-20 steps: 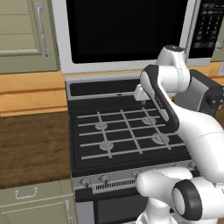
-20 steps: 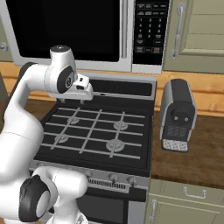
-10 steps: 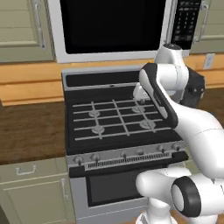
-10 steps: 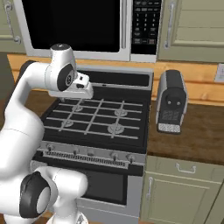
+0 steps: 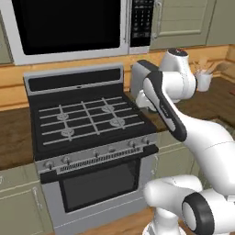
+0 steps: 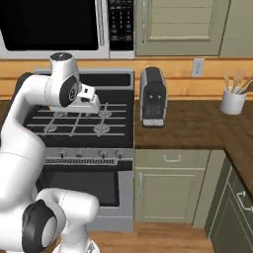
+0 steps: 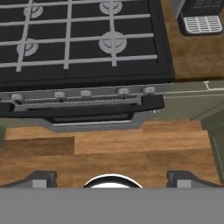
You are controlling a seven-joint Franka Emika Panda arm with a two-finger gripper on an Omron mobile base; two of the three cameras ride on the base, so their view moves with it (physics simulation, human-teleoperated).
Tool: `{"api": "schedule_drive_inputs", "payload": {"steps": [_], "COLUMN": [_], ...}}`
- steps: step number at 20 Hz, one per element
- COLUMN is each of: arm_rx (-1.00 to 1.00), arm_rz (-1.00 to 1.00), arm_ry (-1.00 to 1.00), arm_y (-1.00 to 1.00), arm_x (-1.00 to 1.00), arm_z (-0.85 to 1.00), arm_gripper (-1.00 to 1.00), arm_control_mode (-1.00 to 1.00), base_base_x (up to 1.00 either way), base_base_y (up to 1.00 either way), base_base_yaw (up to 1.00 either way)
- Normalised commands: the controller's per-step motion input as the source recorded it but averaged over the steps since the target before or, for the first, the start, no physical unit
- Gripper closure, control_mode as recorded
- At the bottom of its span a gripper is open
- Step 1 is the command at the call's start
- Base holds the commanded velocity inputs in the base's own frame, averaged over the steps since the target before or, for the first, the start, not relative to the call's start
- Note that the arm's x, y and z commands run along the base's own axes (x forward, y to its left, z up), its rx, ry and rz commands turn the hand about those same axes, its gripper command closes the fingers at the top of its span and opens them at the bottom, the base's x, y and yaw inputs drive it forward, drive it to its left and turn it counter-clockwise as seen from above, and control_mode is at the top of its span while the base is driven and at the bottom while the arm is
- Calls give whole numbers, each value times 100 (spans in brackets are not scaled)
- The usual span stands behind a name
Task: Navigate to the sink.
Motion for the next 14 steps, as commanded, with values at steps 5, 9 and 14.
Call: {"api": "schedule_drive_inputs", "payload": {"steps": [5,9,14], "arm_rx": [0,0,0], "arm_rz": [0,0,0], "arm_ry": [0,0,0], "arm_y": [0,0,0], "arm_x": [0,0,0], "arm_z": [0,0,0], "arm_gripper": [-100,-100,-100], "arm_control_mode": [100,100,100], "base_base_x": [1,8,1], "base_base_y": [0,0,5], "base_base_yaw": [-74,-79,-84]}}
